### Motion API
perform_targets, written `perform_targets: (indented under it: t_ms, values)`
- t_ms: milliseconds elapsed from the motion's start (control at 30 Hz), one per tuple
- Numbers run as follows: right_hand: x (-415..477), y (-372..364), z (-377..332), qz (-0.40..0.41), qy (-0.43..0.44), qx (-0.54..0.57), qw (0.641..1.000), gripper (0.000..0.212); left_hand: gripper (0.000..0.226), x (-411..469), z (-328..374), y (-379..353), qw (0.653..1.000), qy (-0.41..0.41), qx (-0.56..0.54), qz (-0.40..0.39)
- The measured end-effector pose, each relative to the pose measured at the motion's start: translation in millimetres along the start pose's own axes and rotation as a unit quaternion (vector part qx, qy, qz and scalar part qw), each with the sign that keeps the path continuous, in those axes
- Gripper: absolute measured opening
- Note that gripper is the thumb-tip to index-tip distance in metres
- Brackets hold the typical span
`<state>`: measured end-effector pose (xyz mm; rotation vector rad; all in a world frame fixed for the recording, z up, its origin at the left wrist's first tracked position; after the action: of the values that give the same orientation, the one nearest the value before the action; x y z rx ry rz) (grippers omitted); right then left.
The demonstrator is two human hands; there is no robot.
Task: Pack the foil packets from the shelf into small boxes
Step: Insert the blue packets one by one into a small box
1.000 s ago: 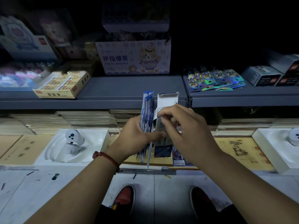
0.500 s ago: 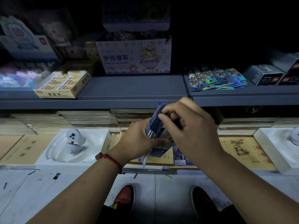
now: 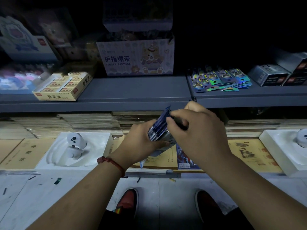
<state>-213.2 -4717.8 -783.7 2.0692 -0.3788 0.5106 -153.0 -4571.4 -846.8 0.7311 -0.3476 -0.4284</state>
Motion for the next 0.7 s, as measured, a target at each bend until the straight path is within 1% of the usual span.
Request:
perform_targets:
  t_ms: [67,167,267,400,533,700]
  values:
    - [-1,-1,1,-0.010,-0.028,0.014,0.999,0.022,0.033,1,-1,-1,1.000,-0.003,0.019,0.000]
    - [0,0,3,0.019,-0.048,0.060,0.997,0.017,0.035,2,-1,-2,1.000,-0.003,0.029,0.004]
    - [2,-1,8,0.036,-0.069,0.094,0.993,0.019,0.041,1,0,-3,1.000,-0.002,0.026,0.010]
    - [3,0,8,0.016,-0.077,0.107,0.991,0.026,0.033,1,-1,-5,0.999,-0.001,0.035,-0.002]
    - [6,3,9,-0.014,-0.062,0.101,0.993,0.033,0.035,2,-8,-6,0.999,0.009,0.031,-0.003]
    - [7,5,8,-0.052,-0.034,0.100,0.993,0.030,0.038,2,-12,-7,0.999,0.018,0.030,0.001]
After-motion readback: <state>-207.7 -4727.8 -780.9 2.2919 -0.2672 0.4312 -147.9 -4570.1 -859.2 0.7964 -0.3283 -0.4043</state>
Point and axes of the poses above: each hand's wrist, its own x-axis towards the middle knuckle, its own y-axis out of the back of the hand, z = x × y, the point moved 5 cm from there along x, towards the middle knuckle, and after that the axes turned 1 degree about -x, right-handed, at the moved point
